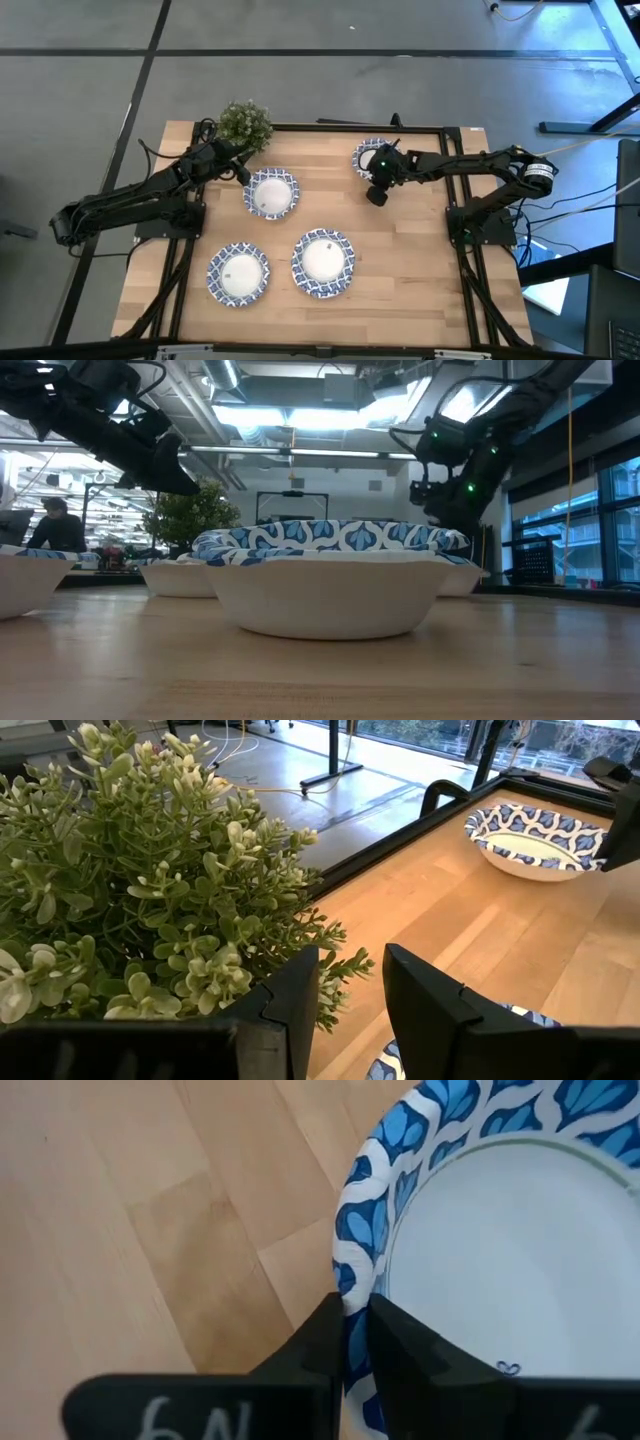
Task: Nest bowls inside each other
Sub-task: Stack the white bowl on top of the other white bowl
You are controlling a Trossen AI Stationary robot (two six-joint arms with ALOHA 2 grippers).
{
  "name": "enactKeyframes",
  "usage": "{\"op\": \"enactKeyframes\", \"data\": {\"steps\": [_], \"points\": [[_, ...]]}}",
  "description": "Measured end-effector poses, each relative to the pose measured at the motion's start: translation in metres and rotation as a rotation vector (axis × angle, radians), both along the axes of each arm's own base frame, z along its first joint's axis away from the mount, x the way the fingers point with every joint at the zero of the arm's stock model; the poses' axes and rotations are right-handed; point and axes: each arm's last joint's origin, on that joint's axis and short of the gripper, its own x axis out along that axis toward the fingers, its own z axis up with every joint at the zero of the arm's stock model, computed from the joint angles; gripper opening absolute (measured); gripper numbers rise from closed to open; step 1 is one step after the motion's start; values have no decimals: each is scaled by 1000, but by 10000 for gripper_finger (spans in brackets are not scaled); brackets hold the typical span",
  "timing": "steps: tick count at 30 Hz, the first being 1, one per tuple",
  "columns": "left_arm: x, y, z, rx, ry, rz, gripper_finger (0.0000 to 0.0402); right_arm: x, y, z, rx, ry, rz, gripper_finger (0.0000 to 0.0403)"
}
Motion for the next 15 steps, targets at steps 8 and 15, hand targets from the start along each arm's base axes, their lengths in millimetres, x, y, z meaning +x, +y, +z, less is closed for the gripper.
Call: {"op": "enactKeyframes", "data": {"steps": [8,15], "points": [[0,0,0,0,0,0,110,21,-5,48,-1,-18,45,44],[0,0,0,1,1,1,110,42,14,95,7,-64,146,44]]}}
